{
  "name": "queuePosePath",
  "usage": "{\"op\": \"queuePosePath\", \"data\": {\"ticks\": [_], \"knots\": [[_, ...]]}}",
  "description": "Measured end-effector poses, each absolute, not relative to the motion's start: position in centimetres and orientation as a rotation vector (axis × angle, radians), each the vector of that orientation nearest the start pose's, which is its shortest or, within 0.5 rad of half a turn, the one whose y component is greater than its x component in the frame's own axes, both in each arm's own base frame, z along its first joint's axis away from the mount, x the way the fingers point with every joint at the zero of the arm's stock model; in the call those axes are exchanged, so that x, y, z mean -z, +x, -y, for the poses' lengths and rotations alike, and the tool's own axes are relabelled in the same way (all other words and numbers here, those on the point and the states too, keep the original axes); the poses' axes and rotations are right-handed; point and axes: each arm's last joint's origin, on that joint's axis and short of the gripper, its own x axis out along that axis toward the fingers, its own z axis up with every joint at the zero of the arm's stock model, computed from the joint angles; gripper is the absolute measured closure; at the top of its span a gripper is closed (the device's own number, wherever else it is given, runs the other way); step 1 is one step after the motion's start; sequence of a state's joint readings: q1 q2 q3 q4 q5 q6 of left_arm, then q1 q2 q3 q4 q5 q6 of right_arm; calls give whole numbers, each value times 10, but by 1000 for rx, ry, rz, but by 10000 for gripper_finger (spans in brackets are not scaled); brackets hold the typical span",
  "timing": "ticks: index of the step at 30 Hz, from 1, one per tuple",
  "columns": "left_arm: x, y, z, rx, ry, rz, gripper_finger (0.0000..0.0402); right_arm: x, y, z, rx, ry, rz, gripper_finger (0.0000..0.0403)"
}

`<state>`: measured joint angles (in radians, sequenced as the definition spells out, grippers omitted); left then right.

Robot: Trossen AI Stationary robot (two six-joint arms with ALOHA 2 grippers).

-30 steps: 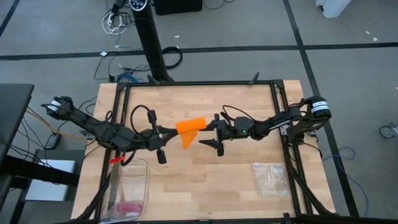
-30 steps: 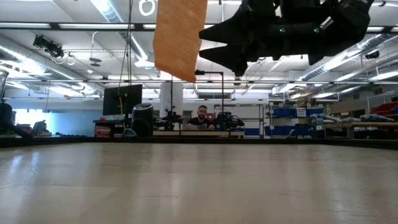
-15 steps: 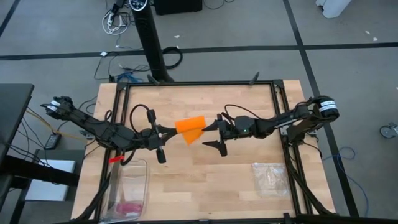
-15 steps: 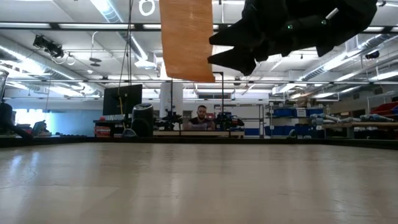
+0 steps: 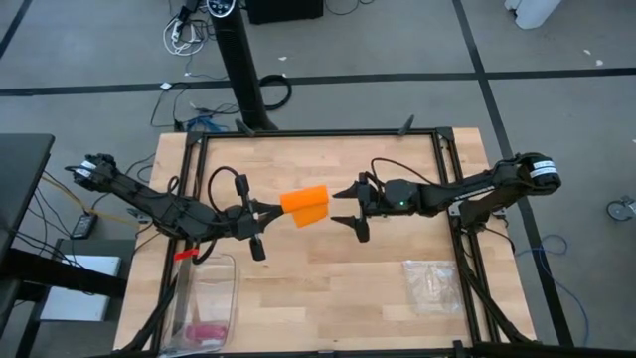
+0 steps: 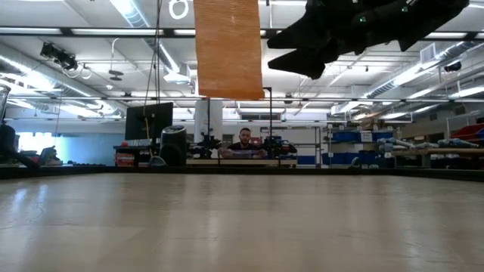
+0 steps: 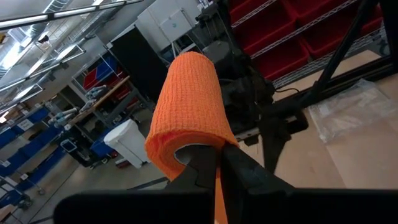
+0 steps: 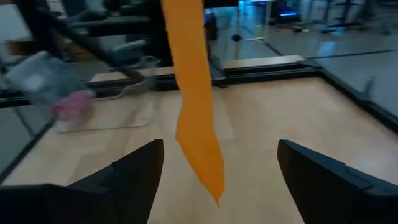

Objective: Roll bandage
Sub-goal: Roll the orange bandage

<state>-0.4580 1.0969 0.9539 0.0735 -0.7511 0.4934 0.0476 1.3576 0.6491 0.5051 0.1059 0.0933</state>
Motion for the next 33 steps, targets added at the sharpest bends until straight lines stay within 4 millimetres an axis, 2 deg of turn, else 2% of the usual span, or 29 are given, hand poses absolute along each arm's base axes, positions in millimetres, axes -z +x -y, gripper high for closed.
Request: {"op": "queuePosePath", "data": {"ticks": [4, 7, 12, 16, 19, 21, 27, 33], "knots": [[-357, 223, 88, -274, 526, -124, 391, -214, 293, -4, -10, 114, -224, 87], [-358, 223, 88, -276, 523, -120, 391, -206, 303, -2, -87, 158, -174, 88], [-358, 225, 84, -296, 522, -125, 391, -191, 317, -7, -180, 193, -99, 91], [-359, 226, 81, -311, 514, -118, 391, -177, 330, -12, -177, 225, -97, 114], [-359, 226, 81, -313, 512, -117, 391, -172, 339, -16, -163, 238, -95, 155], [-359, 226, 81, -320, 507, -114, 391, -170, 343, -19, -148, 245, -97, 199], [-359, 225, 79, -386, 512, -135, 391, -179, 341, -33, -134, 214, -52, 378], [-357, 225, 75, -459, 524, -172, 391, -191, 332, -59, -240, 204, -68, 397]]}}
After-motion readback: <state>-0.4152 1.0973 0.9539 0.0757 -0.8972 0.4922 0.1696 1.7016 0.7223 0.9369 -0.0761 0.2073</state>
